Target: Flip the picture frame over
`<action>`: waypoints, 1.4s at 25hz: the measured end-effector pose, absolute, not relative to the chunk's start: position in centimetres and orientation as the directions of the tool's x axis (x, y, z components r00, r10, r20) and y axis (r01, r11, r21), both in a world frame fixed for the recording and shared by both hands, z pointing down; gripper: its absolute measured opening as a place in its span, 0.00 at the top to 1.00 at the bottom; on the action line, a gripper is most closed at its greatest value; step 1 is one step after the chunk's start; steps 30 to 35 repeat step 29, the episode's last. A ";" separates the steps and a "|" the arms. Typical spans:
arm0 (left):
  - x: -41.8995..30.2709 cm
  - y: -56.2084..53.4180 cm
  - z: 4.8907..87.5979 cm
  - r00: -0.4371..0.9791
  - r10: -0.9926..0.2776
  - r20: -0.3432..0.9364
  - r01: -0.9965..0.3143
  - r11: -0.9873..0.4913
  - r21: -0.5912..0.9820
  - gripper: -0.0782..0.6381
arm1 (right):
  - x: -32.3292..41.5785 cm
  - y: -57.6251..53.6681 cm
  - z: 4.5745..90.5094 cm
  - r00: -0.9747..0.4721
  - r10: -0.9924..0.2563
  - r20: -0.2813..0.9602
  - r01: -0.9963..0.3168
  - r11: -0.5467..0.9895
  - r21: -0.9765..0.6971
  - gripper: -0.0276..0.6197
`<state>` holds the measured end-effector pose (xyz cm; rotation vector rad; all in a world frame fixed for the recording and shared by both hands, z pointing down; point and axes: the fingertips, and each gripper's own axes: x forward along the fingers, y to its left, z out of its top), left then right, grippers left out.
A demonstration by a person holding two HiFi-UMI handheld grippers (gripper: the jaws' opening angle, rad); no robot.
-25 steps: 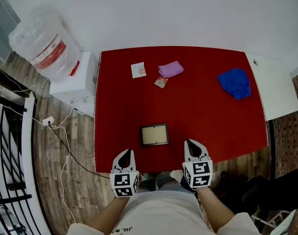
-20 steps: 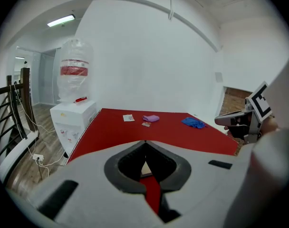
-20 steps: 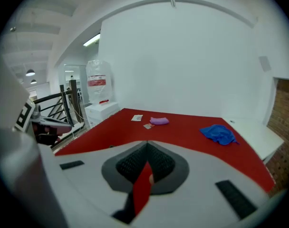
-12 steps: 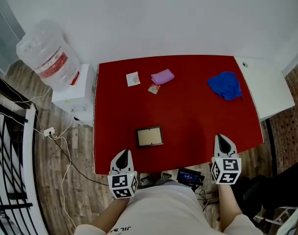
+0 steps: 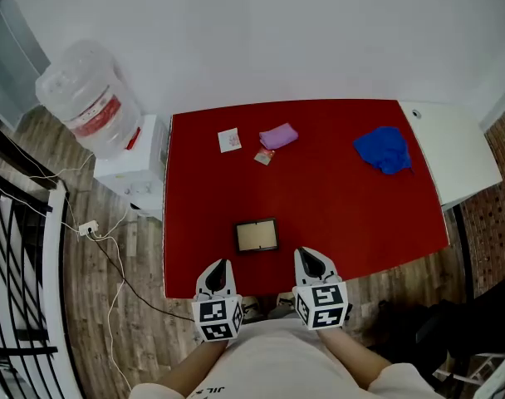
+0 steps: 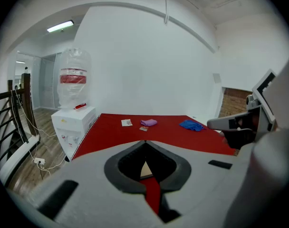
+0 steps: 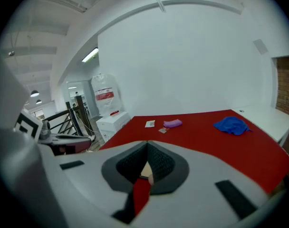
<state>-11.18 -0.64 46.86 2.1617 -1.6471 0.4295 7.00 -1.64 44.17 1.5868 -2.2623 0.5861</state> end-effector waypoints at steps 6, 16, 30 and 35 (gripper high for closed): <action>-10.5 -0.6 47.0 0.277 -0.842 0.463 -0.960 -0.254 0.114 0.88 | 5.1 -2.3 45.8 -0.334 -0.797 0.503 -0.937 0.339 -0.085 0.95; -10.4 -0.7 46.9 0.283 -0.841 0.461 -0.959 -0.260 0.114 0.88 | 4.5 -2.2 46.1 -0.344 -0.787 0.512 -0.932 0.351 -0.087 0.95; -10.3 -1.1 46.9 0.288 -0.837 0.465 -0.957 -0.264 0.117 0.88 | 4.4 -2.3 46.5 -0.355 -0.775 0.522 -0.927 0.363 -0.091 0.95; -10.3 -1.1 46.9 0.288 -0.837 0.465 -0.957 -0.264 0.117 0.88 | 4.4 -2.3 46.5 -0.355 -0.775 0.522 -0.927 0.363 -0.091 0.95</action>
